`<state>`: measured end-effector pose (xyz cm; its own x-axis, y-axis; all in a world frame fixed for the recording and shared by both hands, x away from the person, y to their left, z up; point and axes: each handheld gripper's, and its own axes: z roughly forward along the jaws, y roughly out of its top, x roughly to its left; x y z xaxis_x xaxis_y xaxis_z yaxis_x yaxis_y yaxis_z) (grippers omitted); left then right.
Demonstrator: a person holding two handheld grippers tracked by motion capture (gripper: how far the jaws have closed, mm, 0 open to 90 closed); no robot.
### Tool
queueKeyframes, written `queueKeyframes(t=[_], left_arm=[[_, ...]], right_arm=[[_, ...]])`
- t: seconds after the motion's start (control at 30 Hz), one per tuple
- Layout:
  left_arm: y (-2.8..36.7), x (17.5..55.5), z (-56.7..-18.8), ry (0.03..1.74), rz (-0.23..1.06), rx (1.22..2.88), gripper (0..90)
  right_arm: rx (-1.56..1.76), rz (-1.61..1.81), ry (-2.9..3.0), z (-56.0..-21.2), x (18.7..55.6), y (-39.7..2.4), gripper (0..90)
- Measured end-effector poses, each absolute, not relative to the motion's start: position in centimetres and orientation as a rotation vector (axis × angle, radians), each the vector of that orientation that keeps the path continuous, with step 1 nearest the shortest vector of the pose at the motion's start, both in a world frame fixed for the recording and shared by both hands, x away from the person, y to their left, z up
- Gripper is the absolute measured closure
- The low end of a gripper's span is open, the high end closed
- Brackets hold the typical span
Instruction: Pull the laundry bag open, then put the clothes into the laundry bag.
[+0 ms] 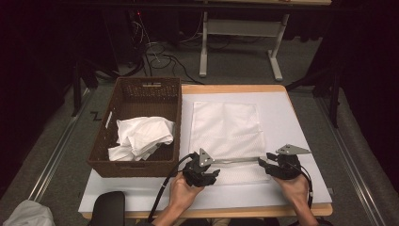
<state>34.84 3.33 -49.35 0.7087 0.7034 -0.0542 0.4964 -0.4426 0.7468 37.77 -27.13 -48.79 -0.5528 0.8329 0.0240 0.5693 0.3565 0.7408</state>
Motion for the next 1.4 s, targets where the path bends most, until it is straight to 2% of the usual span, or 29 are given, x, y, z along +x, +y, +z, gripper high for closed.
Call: queueKeyframes(t=[0.4,1.03,1.4], left_arm=[[0.9,35.1,-50.4,0.890,0.259,2.157,49.1],[-0.6,35.7,-51.9,0.909,0.323,2.139,46.2],[-0.5,35.3,-52.3,0.888,0.360,2.115,45.3]], right_arm=[[1.137,1.077,2.288,-48.3,38.1,-25.3,50.1],[0.981,1.019,2.397,-48.0,38.8,-22.6,45.8],[0.887,0.922,2.483,-48.8,39.9,-19.5,43.7]])
